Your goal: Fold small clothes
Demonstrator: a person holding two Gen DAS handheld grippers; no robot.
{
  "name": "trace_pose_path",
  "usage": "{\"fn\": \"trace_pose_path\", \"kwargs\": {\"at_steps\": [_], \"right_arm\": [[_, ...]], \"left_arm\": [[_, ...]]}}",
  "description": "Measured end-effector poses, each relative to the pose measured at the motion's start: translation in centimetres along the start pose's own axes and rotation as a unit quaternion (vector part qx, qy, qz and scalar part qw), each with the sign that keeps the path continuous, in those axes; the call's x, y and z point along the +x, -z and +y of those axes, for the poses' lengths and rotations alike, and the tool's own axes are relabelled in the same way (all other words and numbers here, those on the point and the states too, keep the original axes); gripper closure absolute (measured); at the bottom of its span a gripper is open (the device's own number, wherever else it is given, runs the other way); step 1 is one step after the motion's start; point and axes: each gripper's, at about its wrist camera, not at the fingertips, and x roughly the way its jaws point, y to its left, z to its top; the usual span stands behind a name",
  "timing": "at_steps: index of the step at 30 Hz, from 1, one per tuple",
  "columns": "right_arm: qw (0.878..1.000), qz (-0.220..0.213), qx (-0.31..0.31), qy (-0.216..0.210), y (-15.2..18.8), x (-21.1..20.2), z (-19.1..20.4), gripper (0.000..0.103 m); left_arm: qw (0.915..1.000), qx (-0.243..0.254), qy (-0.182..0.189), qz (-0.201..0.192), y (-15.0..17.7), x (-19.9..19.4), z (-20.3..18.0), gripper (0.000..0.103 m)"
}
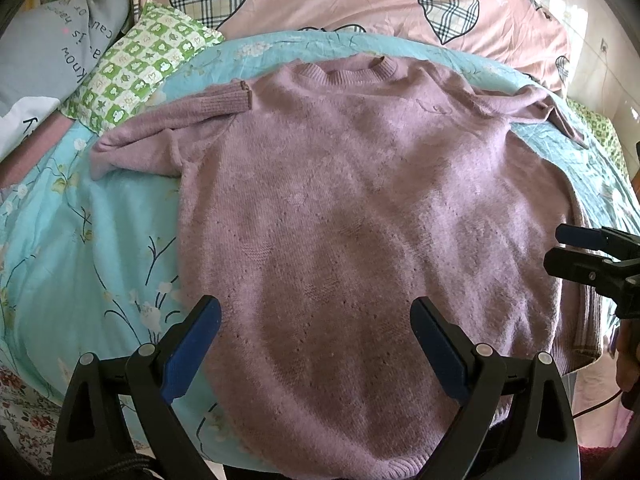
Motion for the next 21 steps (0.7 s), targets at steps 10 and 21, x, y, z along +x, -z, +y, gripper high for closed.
{"fn": "trace_pose_path", "kwargs": {"at_steps": [10,21], "right_arm": [[1.000,0.021,0.016,-0.012,-1.7,0.7,-1.0,0.015],[1.000,0.004,0.020,-0.015,-8.1,1.6,-5.2,0.015]], "left_arm": [[0.9997,-0.014,0.015,-0.012,-1.4,1.0,0.8,0.007],[0.9992,0.011,0.014,-0.034,-8.8,3.3,3.3,0.007]]}}
